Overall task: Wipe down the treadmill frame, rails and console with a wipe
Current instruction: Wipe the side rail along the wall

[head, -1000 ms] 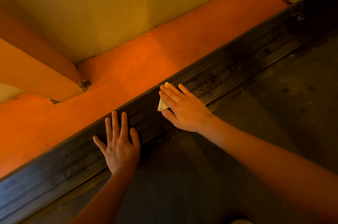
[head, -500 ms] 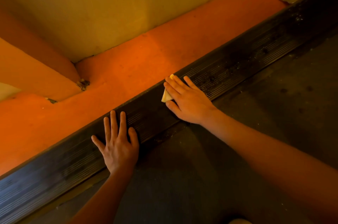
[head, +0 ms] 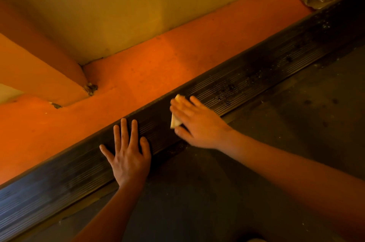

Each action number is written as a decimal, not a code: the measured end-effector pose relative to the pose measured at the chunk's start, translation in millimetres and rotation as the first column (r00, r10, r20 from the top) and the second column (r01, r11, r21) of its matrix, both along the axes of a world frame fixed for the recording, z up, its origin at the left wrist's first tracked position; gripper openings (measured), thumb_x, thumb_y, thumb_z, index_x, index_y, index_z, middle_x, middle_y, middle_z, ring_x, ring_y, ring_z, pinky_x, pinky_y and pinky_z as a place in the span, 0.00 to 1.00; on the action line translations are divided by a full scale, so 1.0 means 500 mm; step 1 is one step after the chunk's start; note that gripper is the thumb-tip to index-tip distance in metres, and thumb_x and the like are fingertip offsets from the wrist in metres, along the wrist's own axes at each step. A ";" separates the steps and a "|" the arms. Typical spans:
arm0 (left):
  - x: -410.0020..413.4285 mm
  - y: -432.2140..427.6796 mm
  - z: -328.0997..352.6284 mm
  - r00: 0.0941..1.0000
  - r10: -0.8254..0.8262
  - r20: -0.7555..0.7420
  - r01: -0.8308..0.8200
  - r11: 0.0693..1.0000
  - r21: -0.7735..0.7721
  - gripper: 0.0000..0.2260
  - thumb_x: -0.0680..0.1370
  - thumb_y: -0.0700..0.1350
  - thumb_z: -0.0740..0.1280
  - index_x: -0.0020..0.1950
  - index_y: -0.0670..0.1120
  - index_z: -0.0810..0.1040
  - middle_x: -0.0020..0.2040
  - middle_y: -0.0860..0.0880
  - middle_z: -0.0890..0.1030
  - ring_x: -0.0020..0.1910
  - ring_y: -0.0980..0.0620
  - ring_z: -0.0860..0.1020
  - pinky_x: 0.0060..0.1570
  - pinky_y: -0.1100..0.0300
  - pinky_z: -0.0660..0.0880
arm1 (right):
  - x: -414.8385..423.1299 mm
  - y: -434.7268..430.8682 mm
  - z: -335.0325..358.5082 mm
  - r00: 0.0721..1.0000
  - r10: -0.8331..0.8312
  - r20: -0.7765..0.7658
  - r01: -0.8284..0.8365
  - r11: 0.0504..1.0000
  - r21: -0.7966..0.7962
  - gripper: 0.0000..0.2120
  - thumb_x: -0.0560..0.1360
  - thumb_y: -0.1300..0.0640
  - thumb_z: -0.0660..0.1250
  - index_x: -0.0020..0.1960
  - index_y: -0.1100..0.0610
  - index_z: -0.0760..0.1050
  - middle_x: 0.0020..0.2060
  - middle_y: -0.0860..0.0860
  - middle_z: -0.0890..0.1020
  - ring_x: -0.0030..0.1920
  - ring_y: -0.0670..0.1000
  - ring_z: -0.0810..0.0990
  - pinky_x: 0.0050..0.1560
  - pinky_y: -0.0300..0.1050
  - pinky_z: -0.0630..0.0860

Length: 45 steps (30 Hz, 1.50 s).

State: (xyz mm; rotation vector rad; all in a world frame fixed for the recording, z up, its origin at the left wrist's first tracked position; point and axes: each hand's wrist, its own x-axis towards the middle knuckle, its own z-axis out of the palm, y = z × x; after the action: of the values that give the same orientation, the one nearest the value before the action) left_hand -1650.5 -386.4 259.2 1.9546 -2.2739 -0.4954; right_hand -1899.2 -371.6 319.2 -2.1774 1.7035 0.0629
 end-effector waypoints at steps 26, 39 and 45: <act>0.000 -0.002 0.003 1.000 -0.004 -0.003 0.004 1.000 0.001 0.28 0.82 0.60 0.46 0.83 0.56 0.52 0.83 0.53 0.47 0.82 0.51 0.43 0.76 0.33 0.38 | -0.034 -0.028 0.008 0.997 -0.018 -0.072 0.021 0.999 0.041 0.30 0.87 0.41 0.43 0.84 0.53 0.45 0.83 0.49 0.45 0.82 0.48 0.38 0.79 0.51 0.33; 0.001 -0.002 -0.001 1.000 -0.014 0.000 0.014 1.000 0.000 0.28 0.83 0.60 0.45 0.82 0.56 0.51 0.83 0.53 0.47 0.82 0.50 0.43 0.75 0.33 0.38 | -0.067 -0.047 0.010 0.989 -0.112 -0.100 0.117 0.992 0.052 0.31 0.86 0.39 0.43 0.84 0.53 0.45 0.83 0.50 0.45 0.82 0.49 0.38 0.82 0.57 0.39; 0.000 -0.002 0.000 1.000 0.000 0.004 0.000 1.000 -0.004 0.28 0.82 0.59 0.46 0.83 0.55 0.53 0.83 0.52 0.48 0.82 0.50 0.44 0.76 0.32 0.40 | 0.008 0.049 0.008 0.991 0.135 0.019 -0.136 0.986 0.092 0.32 0.85 0.39 0.47 0.84 0.52 0.46 0.83 0.49 0.45 0.82 0.48 0.38 0.80 0.50 0.36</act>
State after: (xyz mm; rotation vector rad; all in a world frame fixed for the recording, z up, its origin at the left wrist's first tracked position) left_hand -1650.4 -387.2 259.1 1.9556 -2.2762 -0.4870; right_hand -1895.4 -346.9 323.1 -2.2167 1.5130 0.1608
